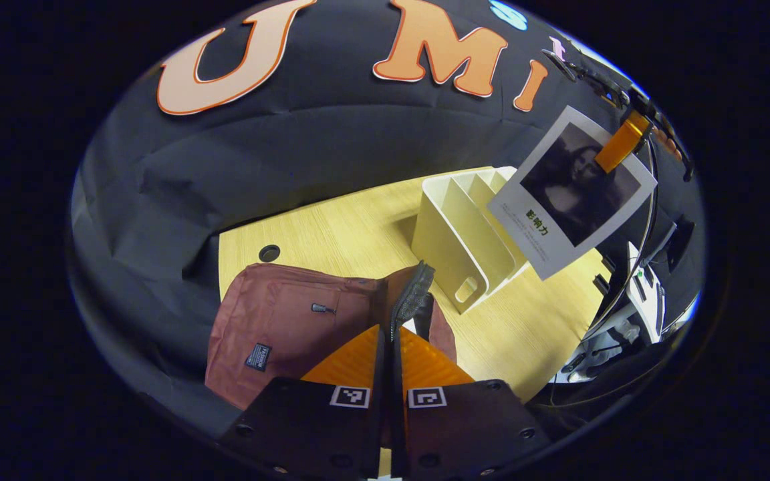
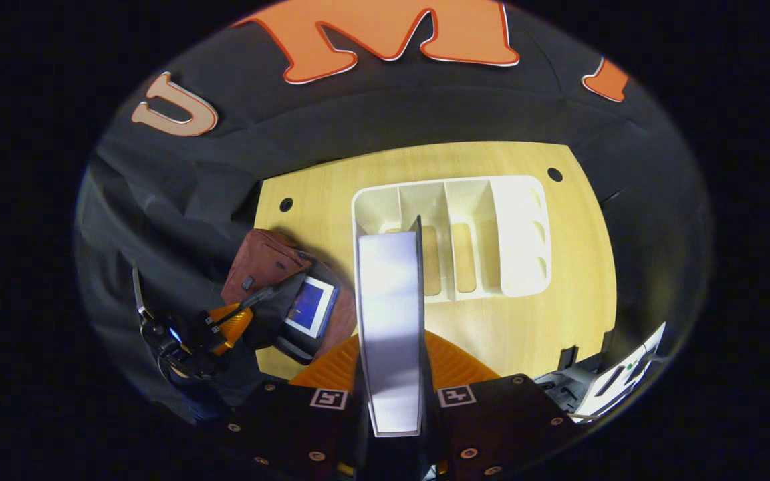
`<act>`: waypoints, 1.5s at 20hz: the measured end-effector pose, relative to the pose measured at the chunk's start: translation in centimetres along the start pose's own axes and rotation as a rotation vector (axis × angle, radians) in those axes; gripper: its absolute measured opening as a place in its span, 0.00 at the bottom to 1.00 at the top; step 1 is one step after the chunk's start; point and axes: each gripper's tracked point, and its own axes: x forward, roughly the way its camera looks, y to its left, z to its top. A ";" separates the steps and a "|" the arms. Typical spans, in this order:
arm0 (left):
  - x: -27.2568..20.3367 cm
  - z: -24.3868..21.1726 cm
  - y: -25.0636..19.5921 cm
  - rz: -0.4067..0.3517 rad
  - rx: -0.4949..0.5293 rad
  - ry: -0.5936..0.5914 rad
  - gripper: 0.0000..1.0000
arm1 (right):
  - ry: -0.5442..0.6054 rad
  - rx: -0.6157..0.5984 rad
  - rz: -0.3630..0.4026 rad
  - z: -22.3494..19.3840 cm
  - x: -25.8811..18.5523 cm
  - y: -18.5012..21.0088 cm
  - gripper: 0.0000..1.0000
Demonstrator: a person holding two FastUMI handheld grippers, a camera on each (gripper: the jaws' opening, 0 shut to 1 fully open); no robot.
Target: Open the schoolbag, grab two books from the bookshelf and put them into the schoolbag.
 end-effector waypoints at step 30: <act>-4.9 3.8 1.0 0.023 0.073 -0.016 0.07 | -0.037 0.305 0.471 -7.7 15.7 15.0 0.31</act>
